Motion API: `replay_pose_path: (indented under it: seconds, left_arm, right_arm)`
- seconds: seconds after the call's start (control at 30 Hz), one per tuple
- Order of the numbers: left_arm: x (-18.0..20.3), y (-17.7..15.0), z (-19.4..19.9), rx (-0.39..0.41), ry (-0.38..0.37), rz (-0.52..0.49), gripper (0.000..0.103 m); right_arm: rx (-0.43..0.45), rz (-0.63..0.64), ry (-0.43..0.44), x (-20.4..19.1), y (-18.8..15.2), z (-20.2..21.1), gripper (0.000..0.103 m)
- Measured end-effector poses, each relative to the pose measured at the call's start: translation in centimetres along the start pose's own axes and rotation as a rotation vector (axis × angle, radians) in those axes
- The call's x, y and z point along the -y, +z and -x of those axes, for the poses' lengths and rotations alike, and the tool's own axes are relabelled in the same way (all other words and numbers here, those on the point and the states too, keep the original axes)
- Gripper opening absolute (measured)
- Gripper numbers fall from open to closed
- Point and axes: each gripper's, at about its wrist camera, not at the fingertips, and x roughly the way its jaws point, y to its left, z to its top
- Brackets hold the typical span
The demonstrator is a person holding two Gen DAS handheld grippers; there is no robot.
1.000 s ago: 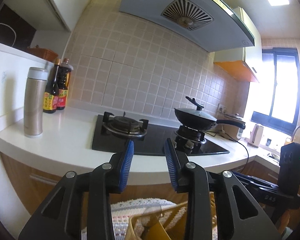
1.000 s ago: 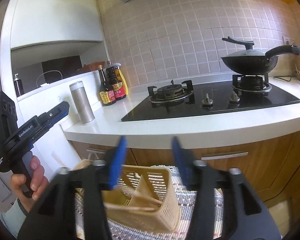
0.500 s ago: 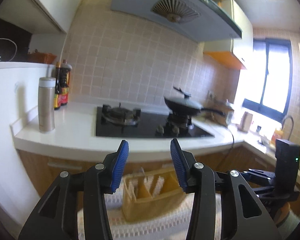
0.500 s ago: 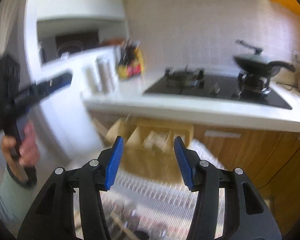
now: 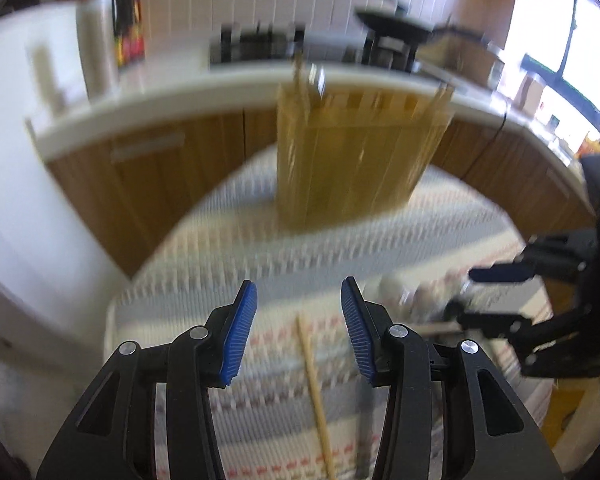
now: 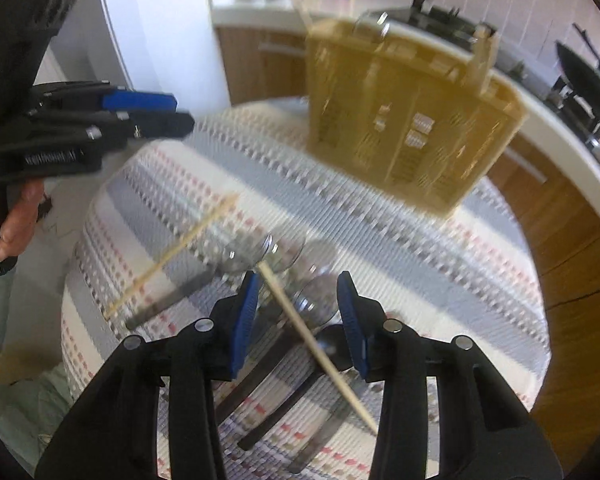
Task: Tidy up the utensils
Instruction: 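Grasp a chopstick with the left tool while the right tool grasps another chopstick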
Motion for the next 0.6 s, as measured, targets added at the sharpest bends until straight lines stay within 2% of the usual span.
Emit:
replay_pose_path:
  seconds: [0.13, 0.23, 0.6]
  left_arm:
    - [-0.9, -2.0, -2.9, -0.116, 0.003, 0.009, 0.042]
    - [-0.9, -3.0, -4.4, -0.168, 0.011, -0.002, 0.042]
    - [1.4, -3.3, -7.1, -0.244, 0.045, -0.071, 0.041]
  right_arm:
    - [-0.072, 0.028, 0.005, -0.9, -0.6, -2.2, 0.034]
    - [-0.12, 0.054, -0.007, -1.4, -0.8, -3.6, 0.031]
    - [-0.198, 0.152, -0.096, -3.8, -0.7, -6.6, 0.02]
